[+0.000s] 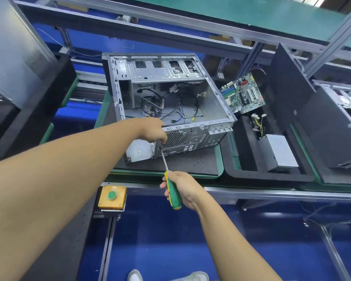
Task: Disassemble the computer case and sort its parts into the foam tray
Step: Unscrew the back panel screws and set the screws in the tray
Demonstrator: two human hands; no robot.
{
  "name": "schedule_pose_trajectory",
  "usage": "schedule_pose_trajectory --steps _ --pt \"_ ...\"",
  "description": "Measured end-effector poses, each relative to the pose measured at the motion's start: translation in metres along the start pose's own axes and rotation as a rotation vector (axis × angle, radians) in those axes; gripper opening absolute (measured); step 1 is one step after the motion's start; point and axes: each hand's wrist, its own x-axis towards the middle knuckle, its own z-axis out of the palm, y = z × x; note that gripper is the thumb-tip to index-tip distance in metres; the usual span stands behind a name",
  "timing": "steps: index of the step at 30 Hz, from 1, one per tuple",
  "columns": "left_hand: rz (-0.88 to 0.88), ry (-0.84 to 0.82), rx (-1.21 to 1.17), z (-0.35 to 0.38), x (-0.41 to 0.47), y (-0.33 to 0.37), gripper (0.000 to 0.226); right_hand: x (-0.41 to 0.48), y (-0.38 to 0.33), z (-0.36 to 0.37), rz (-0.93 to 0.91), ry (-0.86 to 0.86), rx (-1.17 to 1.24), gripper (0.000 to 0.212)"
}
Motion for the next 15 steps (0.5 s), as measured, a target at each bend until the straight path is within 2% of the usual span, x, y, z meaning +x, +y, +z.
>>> schedule_pose_trajectory --steps 3,6,10,13,15 --pt "0.008 0.000 0.011 -0.001 -0.001 0.002 0.020 0.003 0.004 -0.003 -0.051 0.106 -0.046 0.017" --pt "0.007 0.009 0.029 0.000 -0.001 0.002 0.016 0.005 0.002 -0.003 -0.057 0.161 -0.092 0.020" --pt "0.009 0.022 0.064 0.000 -0.001 0.003 0.018 0.001 -0.006 0.000 0.015 0.062 -0.062 0.020" --pt "0.010 0.030 0.055 -0.001 -0.002 0.003 0.018 -0.001 -0.013 0.000 0.136 -0.047 0.055 0.029" --pt "0.014 0.031 0.046 -0.001 -0.002 0.003 0.017 -0.002 -0.013 -0.002 0.128 -0.081 0.064 0.030"
